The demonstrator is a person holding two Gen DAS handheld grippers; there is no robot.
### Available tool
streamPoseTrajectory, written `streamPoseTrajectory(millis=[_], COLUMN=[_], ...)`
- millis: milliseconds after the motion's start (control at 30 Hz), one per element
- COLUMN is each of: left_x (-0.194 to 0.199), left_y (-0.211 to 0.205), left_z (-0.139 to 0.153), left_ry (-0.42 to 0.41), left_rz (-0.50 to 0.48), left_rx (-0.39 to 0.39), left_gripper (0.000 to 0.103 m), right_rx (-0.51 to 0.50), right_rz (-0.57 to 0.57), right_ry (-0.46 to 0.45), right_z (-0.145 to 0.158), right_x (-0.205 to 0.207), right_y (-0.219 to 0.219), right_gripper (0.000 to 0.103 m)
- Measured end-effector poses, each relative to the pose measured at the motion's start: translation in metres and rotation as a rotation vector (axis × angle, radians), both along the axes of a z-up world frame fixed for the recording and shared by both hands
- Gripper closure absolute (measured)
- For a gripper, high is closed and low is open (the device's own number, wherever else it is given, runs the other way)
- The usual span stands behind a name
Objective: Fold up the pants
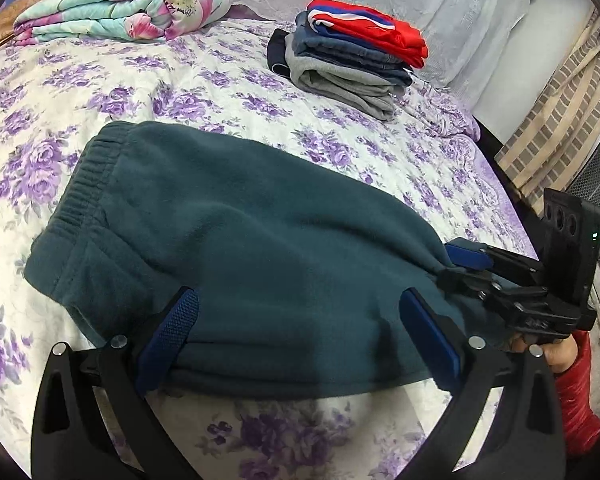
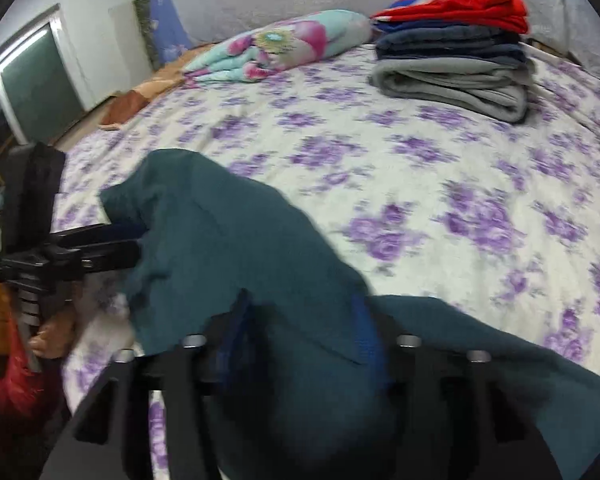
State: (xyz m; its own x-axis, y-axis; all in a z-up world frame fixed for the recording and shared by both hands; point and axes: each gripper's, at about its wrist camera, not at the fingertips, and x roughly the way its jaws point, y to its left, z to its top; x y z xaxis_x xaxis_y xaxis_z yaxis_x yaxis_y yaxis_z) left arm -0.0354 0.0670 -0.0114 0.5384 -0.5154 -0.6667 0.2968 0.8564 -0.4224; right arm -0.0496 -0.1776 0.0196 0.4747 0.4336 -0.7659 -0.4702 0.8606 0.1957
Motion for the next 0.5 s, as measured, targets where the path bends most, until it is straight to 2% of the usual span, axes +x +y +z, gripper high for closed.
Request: streamPoseTrajectory(millis=[67, 100, 167, 300, 400, 500], left_x=[0.000, 0.000, 0.000, -0.001, -0.001, -0.001], left_y=[0.000, 0.000, 0.000, 0.001, 0.002, 0.002], left_z=[0.000, 0.000, 0.000, 0.000, 0.000, 0.000], left_ry=[-0.001, -0.001, 0.000, 0.002, 0.001, 0.001], left_rz=[0.001, 0.001, 0.001, 0.000, 0.000, 0.000], left_rx=[0.002, 0.003, -0.001, -0.010, -0.013, -0.012], left_gripper=[0.005, 0.005, 0.005, 0.005, 0.005, 0.005], right_rx=[0.093, 0.173, 0.251, 0.299, 0.192, 0.268], right_rz=[-0.003, -0.010, -0.002, 0.090, 0.086, 0.046], right_ry=[0.054, 0.110, 0.189, 0.291, 0.209, 0.141], right_z=[0.004, 0.004, 0.002, -0.007, -0.006, 0.019], right_x=[0.007, 0.013, 0.017, -0.006, -0.026, -0.026], right_y=[-0.006, -0.013, -0.020, -0.017, -0.010, -0.019], right_gripper=[0.036, 0.036, 0.036, 0.036, 0.038, 0.038])
